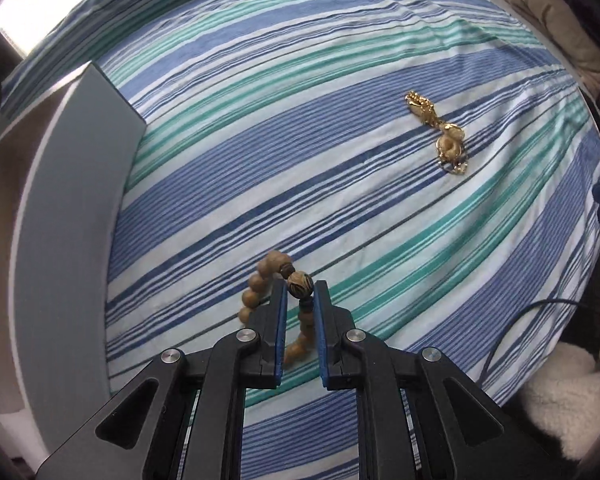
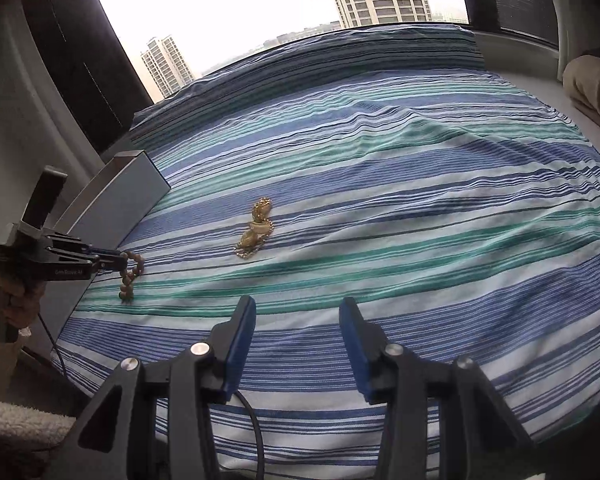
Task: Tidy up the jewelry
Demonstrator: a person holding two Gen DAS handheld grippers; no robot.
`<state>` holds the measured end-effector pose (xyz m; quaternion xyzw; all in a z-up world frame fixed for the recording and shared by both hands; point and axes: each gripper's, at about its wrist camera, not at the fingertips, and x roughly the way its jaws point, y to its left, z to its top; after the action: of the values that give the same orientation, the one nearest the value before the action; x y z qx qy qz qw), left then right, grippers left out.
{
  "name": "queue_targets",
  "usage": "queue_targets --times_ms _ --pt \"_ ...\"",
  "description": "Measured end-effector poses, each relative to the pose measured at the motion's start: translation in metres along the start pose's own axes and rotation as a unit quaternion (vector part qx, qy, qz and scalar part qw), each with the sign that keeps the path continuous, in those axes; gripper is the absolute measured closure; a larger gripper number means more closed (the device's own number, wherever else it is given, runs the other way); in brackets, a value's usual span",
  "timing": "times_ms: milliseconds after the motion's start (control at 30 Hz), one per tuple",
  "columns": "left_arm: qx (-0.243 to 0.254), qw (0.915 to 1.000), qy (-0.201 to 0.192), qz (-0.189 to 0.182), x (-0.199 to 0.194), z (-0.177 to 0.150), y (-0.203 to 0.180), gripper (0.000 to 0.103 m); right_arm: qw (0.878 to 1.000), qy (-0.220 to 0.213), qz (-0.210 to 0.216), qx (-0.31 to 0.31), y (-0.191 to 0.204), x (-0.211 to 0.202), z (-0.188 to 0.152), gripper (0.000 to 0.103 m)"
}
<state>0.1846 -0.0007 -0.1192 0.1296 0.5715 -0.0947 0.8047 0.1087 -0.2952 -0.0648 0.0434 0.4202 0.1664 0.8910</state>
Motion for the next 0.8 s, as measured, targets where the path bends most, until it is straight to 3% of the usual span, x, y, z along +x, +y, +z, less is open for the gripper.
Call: queue_targets --times_ms 100,133,233,267,433,633,800 --pt "-0.012 0.9994 -0.019 -0.027 0.012 0.005 -0.005 0.089 1.000 -0.001 -0.006 -0.004 0.006 -0.007 -0.001 0.059" --pt "-0.023 0.9987 -0.025 -0.038 0.010 0.006 -0.001 0.084 1.000 -0.002 -0.007 -0.004 0.007 -0.010 -0.001 0.059" --pt "-0.079 0.9911 -0.060 -0.089 -0.019 -0.002 0.025 0.043 1.000 -0.012 -0.011 -0.002 0.009 -0.022 -0.002 0.059" --pt "-0.094 0.9880 -0.078 -0.095 -0.032 -0.008 0.037 0.035 1.000 -0.016 -0.014 0.001 0.008 -0.025 -0.003 0.059" --pt "-0.154 0.9810 -0.104 -0.057 -0.064 -0.046 0.086 0.034 0.999 -0.004 -0.016 0.031 0.001 -0.016 -0.007 0.059" --pt "-0.105 0.9882 -0.103 0.043 -0.062 -0.063 0.055 0.034 1.000 0.013 0.008 0.022 0.024 -0.001 -0.007 0.059" --pt "-0.105 0.9867 -0.103 0.069 -0.059 -0.063 0.046 0.034 1.000 0.013 0.012 -0.009 0.046 -0.004 -0.005 0.059"
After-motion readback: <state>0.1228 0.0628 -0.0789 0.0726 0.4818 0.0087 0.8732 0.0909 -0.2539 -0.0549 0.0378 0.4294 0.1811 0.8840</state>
